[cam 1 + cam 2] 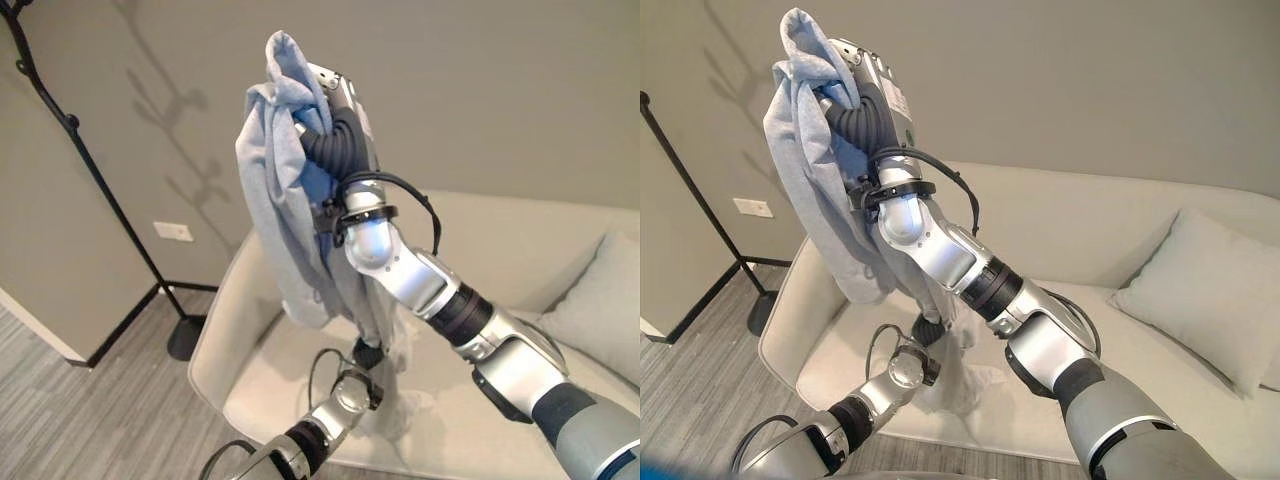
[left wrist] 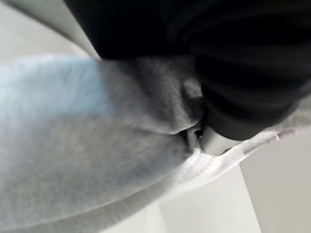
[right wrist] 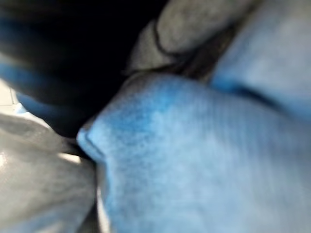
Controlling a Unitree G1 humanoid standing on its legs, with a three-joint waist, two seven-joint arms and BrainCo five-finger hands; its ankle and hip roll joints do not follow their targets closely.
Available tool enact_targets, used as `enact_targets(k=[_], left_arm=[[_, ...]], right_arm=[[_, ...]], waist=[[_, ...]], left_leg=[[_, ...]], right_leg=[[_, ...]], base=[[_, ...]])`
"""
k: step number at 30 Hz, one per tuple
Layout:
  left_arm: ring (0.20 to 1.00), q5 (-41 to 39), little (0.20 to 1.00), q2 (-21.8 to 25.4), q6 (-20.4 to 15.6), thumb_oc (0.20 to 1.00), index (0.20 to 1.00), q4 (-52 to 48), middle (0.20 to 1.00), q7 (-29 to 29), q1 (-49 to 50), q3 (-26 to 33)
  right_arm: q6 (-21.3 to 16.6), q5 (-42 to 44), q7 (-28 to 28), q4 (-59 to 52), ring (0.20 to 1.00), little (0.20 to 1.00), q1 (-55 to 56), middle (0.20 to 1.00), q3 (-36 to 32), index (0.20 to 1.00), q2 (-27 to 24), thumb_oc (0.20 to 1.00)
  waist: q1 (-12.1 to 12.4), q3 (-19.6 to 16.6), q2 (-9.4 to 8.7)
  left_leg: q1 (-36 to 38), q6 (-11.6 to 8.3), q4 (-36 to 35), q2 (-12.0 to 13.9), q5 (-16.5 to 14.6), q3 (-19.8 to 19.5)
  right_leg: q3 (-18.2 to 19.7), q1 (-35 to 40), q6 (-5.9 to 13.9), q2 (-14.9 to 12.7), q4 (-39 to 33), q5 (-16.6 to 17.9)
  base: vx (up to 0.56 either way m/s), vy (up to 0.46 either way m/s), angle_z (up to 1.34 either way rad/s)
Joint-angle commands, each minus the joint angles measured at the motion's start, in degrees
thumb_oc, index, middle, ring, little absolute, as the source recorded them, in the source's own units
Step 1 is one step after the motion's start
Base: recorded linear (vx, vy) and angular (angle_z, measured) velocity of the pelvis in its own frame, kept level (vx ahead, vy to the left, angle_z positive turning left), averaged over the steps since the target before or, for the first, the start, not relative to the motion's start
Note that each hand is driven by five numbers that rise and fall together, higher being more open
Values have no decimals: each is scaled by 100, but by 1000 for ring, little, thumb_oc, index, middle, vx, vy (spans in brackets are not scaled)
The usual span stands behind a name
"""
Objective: Hang the clothes on the sofa on the clothes rack.
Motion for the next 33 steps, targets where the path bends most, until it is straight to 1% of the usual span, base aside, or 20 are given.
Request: enact_targets(k=[1,4,6,7,8,9,11,12,15,17,18,19,21,22,23,24,27,29,31,33], left_arm=[[200,-640,200,-103,-546,200,200,6,200,142,-253,242],[200,-867,200,202,-646,200,200,-807,200,189,113,524],[200,-666,200,548,-650,200,200,-1441,200,247,400,732],[200,-561,200,740,-664,200,200,-1797,200,317,549,927],[200,-498,200,830,-660,200,200,-1980,200,332,637,1031],[200,-327,200,1001,-630,200,200,-2262,200,359,749,1136],[200,44,200,1278,-570,200,200,-2771,200,460,989,1468],[200,287,200,1409,-535,200,200,-3018,200,556,1098,1711],[200,636,200,1560,-451,200,200,-3476,200,690,1339,2190],[200,715,200,1595,-440,200,200,-3816,200,752,1547,2470],[200,716,200,1604,-430,200,200,-3833,200,751,1571,2457],[200,744,200,1606,-434,200,200,-4001,200,764,1651,2549],[200,761,200,1635,-498,200,200,-4430,200,735,1889,2740],[200,427,200,1586,-615,200,200,-4696,200,625,2040,2790],[200,70,200,1547,-726,200,200,-4807,200,521,2112,2770],[200,-88,200,1543,-749,200,200,-4892,200,412,2162,2772],[200,-34,200,1589,-759,200,200,-4955,200,306,2251,2707],[200,-17,200,1561,-728,200,200,-4893,200,193,2416,2590],[200,20,200,1566,-790,200,200,-4630,200,335,2237,2436],[200,0,200,1540,-829,200,200,-4503,200,388,2121,2376]], right_arm=[[77,-95,-282,291,200,200,-963,200,-544,200,42,200],[292,-318,-213,-13,200,200,-745,200,-637,200,-438,200],[379,-502,-149,-287,200,200,-587,200,-768,200,-839,200],[414,-605,-133,-439,200,200,-491,200,-866,200,-1126,200],[441,-639,-131,-538,200,200,-436,200,-952,200,-1252,200],[462,-726,-107,-682,200,200,-334,200,-1052,200,-1454,200],[444,-859,-80,-1045,200,200,-32,200,-1283,200,-1849,200],[360,-865,-90,-1307,200,200,270,200,-1481,200,-2161,200],[247,-1024,-8,-2052,200,200,1137,200,-1946,200,-2430,200],[111,-1172,56,-2614,200,200,1960,200,-2358,200,-2455,200],[123,-1180,74,-2656,200,200,2010,200,-2383,200,-2450,200],[51,-1211,108,-2885,200,200,2390,200,-2545,200,-2398,200],[-221,-1252,140,-3355,200,200,3381,200,-3001,200,-2345,200],[-326,-1231,215,-3584,200,200,3908,200,-3167,200,-2296,200],[-360,-1214,253,-3644,200,200,4147,200,-3176,200,-2255,200],[-394,-1191,315,-3710,200,200,4365,200,-3194,200,-2197,200],[-519,-1192,395,-3718,200,200,4733,200,-3145,200,-2093,200],[-617,-1178,448,-3709,200,200,5206,200,-3021,200,-1991,200],[-566,-1164,378,-3297,200,200,5156,200,-2657,200,-1882,200],[-563,-1171,331,-3199,200,200,5109,200,-2595,200,-1854,200]], waist=[[84,-1,-248],[156,49,-231],[218,90,-211],[257,121,-199],[268,130,-190],[290,149,-191],[324,181,-185],[317,222,-166],[301,262,-137],[286,266,-109],[292,250,-117],[279,246,-105],[226,226,-83],[179,223,-63],[153,230,-57],[127,243,-48],[70,268,-53],[34,292,-70],[40,431,-68],[40,467,-61]], left_leg=[[232,225,11,-163,-616,-158],[226,227,11,-172,-602,-211],[209,226,14,-177,-595,-245],[150,215,15,-184,-537,-260],[170,223,19,-179,-580,-271],[129,217,24,-187,-534,-283],[130,215,20,-187,-540,-309],[126,200,24,-176,-541,-318],[142,179,21,-134,-568,-316],[161,159,19,-94,-581,-309],[164,158,18,-91,-582,-312],[169,149,19,-74,-585,-316],[170,105,18,5,-575,-330],[149,76,16,51,-559,-344],[140,58,15,79,-548,-346],[133,43,15,103,-542,-348],[119,5,23,166,-533,-346],[120,-58,22,252,-516,-308],[-20,-114,72,335,-449,-340],[-51,-129,80,346,-433,-362]], right_leg=[[97,219,379,-638,164,-157],[71,203,379,-649,197,-187],[36,186,380,-655,223,-220],[22,141,388,-664,224,-185],[5,161,384,-668,244,-245],[-13,123,391,-679,253,-206],[-49,115,397,-684,286,-235],[-51,104,395,-678,317,-270],[-64,99,377,-671,394,-346],[-85,125,355,-660,388,-374],[-89,130,353,-659,386,-375],[-95,144,347,-649,380,-378],[-134,202,311,-601,345,-419],[-159,202,295,-566,339,-440],[-163,206,288,-547,337,-451],[-169,206,282,-531,340,-472],[-170,220,251,-488,327,-523],[-193,273,219,-444,193,-504],[-237,282,182,-385,10,-472],[-274,288,177,-377,-54,-452]], base=[[8,-31,6],[11,-32,10],[0,-39,10],[8,-39,4],[-22,-49,11],[13,-48,19],[20,-76,17],[48,-80,9],[52,-82,11],[56,-81,0],[42,-74,-2],[43,-77,-5],[75,-163,0],[50,-182,2],[11,-141,-2],[-2,-111,-2],[-6,-108,-1],[-2,-156,1],[-78,-171,1],[-60,-98,2]])
